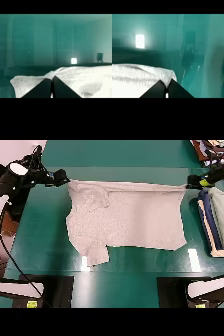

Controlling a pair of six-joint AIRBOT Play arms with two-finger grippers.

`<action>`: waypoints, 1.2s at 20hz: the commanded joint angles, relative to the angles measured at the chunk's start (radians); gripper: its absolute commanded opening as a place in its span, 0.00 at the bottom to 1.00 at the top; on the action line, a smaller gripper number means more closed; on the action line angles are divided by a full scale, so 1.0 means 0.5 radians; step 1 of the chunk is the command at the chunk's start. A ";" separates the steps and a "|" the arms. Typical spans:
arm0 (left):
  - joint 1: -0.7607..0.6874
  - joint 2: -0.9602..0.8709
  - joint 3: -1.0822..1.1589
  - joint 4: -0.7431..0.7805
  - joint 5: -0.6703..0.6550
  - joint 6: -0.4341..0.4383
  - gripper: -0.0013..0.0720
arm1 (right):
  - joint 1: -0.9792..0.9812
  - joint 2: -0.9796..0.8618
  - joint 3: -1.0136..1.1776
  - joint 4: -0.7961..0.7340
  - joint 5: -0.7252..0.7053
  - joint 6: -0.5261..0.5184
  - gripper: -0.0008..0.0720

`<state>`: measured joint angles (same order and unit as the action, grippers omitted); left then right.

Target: Fold the shirts.

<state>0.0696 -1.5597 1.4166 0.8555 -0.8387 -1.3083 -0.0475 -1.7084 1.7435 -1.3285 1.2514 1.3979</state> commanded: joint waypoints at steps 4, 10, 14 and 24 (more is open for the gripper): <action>0.003 -0.043 -0.028 0.381 -0.409 -0.002 0.04 | 0.050 -0.052 -0.137 0.000 0.094 0.002 0.03; 0.003 -0.043 -0.307 0.423 -0.446 -0.002 0.04 | 0.081 0.119 -0.607 0.003 -0.108 0.003 0.03; 0.004 -0.040 -0.341 0.421 -0.462 -0.063 0.15 | 0.079 0.203 -0.734 0.003 -0.128 0.033 0.09; 0.003 0.541 -0.781 0.687 -0.811 -0.272 0.72 | -0.072 0.539 -0.724 0.004 0.273 0.029 0.54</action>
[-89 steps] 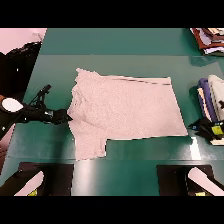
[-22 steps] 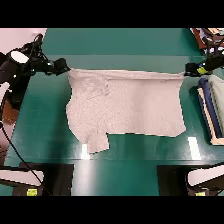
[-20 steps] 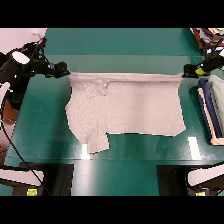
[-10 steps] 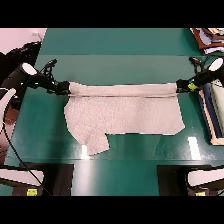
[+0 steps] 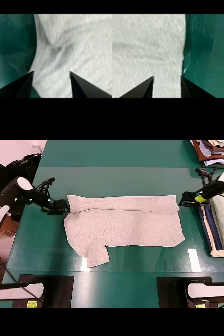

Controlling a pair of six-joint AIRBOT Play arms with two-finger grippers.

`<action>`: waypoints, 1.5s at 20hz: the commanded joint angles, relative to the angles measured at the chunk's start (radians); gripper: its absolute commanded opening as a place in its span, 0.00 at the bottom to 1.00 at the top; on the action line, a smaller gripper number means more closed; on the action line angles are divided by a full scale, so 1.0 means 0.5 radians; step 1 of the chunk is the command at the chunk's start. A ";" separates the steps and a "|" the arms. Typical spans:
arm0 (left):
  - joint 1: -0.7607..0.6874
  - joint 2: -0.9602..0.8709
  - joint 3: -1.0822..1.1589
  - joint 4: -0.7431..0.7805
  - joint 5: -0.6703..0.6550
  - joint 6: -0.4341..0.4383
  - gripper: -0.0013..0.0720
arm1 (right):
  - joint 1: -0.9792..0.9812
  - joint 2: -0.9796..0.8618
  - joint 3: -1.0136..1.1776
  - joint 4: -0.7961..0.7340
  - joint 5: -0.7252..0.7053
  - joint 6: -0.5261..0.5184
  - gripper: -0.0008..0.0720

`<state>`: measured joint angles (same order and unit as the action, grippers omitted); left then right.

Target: Fold the shirts.

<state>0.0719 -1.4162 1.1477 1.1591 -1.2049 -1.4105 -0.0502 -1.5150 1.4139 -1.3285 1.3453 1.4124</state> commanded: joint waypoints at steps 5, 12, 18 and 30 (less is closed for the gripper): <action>-0.002 0.842 -1.061 -0.201 -0.050 -0.151 0.72 | -0.153 0.440 -0.338 0.004 0.082 0.000 0.54; -0.003 0.994 -1.532 -0.513 0.211 -0.110 0.72 | -0.140 0.502 -0.400 0.194 0.089 -0.023 0.53; -0.003 0.993 -1.656 -0.840 0.466 0.063 0.72 | -0.140 0.502 -0.401 0.350 0.106 -0.036 0.51; -0.003 1.004 -1.407 -0.780 0.231 0.224 0.04 | -0.462 0.684 -0.818 0.348 0.278 -0.037 0.51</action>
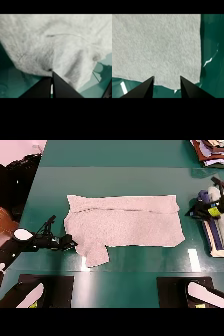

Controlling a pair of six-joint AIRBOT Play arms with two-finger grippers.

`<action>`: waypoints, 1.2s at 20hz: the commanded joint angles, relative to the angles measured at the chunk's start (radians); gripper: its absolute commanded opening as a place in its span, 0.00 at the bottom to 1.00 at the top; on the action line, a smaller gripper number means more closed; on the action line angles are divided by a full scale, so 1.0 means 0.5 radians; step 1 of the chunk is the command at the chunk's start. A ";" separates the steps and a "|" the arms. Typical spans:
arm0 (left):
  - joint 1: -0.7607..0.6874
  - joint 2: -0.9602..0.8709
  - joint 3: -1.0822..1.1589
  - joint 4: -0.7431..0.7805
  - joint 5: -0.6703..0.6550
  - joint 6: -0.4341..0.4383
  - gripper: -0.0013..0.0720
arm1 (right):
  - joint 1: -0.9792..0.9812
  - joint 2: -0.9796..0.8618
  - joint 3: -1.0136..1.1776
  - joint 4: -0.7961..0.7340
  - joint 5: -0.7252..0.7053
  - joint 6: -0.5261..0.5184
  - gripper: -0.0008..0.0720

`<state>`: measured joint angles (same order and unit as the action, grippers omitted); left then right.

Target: Fold the shirts.

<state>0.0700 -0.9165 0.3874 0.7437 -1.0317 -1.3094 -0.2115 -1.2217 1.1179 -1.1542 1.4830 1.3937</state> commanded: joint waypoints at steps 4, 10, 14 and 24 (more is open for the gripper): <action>0.001 0.005 0.223 0.044 -0.115 0.034 0.04 | -0.330 0.249 -0.768 0.005 -0.068 0.001 0.52; 0.001 0.005 0.229 0.043 -0.146 0.034 0.04 | -0.136 0.117 -1.059 0.024 -0.374 0.001 0.51; 0.001 0.005 0.229 0.044 -0.173 0.034 0.04 | 0.036 0.066 -1.001 0.021 -0.486 0.002 0.45; 0.001 0.090 0.285 0.348 -0.499 -0.063 0.04 | 0.053 0.238 -0.914 -0.004 -0.263 -0.115 0.03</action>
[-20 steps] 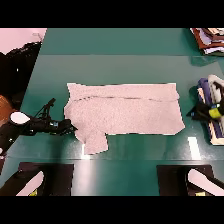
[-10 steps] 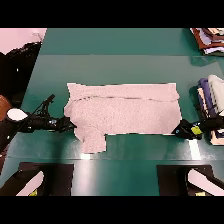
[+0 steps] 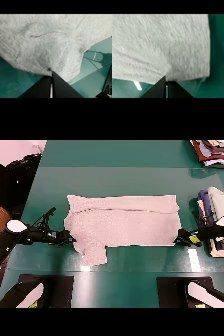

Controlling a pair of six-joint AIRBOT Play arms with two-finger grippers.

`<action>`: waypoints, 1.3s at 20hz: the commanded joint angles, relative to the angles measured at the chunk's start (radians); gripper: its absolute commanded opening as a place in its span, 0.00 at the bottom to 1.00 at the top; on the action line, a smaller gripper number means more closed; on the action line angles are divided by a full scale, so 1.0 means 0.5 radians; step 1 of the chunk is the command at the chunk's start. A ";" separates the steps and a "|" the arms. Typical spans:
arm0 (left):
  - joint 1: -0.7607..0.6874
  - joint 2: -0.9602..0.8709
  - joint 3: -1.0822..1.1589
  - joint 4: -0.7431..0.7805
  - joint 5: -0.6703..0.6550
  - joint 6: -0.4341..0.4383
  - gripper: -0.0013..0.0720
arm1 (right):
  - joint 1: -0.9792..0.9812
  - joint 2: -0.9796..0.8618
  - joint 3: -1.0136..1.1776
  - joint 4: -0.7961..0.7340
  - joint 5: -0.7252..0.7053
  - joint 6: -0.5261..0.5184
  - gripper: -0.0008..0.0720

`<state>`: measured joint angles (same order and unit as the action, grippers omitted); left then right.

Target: Fold the shirts.

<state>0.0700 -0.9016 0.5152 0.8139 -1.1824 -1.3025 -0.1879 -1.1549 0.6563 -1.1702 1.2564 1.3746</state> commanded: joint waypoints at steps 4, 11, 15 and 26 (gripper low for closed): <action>0.001 0.494 0.028 0.453 -0.566 -0.270 0.04 | 0.005 0.500 0.009 -0.118 0.448 -0.079 0.03; 0.001 0.540 0.323 0.367 -0.327 -0.379 0.04 | 0.007 0.672 0.233 -0.158 0.459 -0.040 0.03; 0.001 0.129 0.538 0.365 0.027 -0.259 0.04 | 0.034 0.210 0.584 -0.157 0.342 -0.043 0.03; 0.001 -0.652 0.621 0.270 0.566 -0.151 0.04 | 0.436 -0.939 1.526 -0.155 0.211 0.031 0.03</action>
<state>0.0696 -1.1797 0.8207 0.9615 -0.9871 -1.3922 0.0006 -1.5150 1.3052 -1.2488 1.3655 1.3777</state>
